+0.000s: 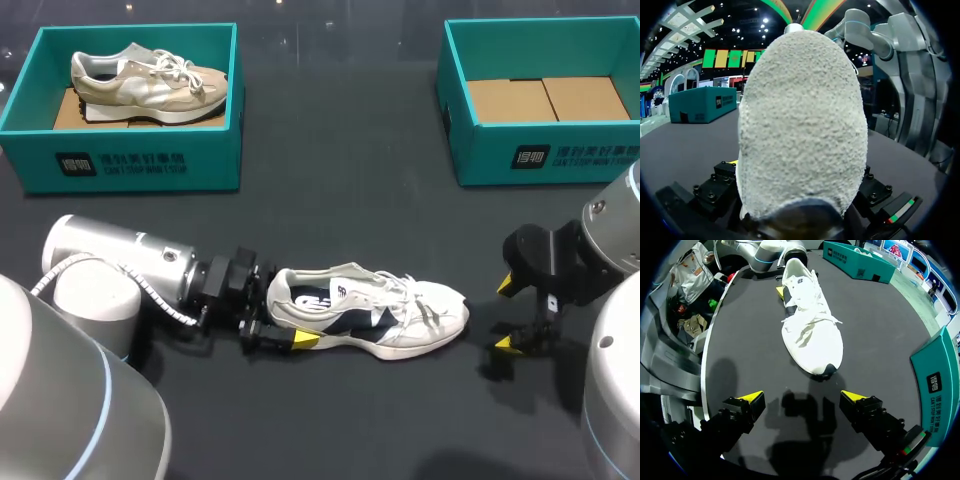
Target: Take the shoe out of the shoebox, open the shoe tongue, remove and reinsert the insole, then place the shoe into the shoebox
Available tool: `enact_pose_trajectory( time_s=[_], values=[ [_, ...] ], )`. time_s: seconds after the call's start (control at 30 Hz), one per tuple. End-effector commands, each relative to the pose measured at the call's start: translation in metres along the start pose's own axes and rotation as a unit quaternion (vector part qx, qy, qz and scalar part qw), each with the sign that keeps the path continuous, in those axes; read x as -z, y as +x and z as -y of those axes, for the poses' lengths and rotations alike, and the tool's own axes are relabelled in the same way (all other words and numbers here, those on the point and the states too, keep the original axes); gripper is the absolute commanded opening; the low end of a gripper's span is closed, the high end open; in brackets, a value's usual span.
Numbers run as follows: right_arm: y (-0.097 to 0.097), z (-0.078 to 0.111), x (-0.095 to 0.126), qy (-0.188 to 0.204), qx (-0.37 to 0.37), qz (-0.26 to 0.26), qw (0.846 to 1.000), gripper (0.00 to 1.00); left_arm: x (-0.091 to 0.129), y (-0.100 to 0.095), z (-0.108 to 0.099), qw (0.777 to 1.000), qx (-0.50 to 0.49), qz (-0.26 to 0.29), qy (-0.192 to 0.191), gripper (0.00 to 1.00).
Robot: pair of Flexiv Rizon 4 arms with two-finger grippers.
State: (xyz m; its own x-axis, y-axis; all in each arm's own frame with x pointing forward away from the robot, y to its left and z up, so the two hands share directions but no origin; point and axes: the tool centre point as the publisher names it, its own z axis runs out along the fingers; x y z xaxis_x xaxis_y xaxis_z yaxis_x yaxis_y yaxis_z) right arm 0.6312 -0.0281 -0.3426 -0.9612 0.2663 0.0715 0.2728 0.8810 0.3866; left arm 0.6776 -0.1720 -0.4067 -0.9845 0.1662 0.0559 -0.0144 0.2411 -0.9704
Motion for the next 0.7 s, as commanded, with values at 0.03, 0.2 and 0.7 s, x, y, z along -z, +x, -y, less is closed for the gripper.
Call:
enact_pose_trajectory(
  time_s=[0.03,0.2,0.7],
  values=[
    [0.0,-0.017,0.008,0.059,-0.13,0.008,0.99,1.0,0.0,0.002,0.0,1.0,0.0,0.001,0.0,0.0],
    [0.006,-0.043,0.011,0.098,-0.224,0.058,0.968,1.0,0.0,0.002,0.0,1.0,0.0,0.001,0.0,0.0],
    [0.013,-0.057,0.014,0.095,-0.234,0.063,0.965,1.0,0.0,0.002,0.0,1.0,0.0,0.001,0.0,0.0]
  ],
)
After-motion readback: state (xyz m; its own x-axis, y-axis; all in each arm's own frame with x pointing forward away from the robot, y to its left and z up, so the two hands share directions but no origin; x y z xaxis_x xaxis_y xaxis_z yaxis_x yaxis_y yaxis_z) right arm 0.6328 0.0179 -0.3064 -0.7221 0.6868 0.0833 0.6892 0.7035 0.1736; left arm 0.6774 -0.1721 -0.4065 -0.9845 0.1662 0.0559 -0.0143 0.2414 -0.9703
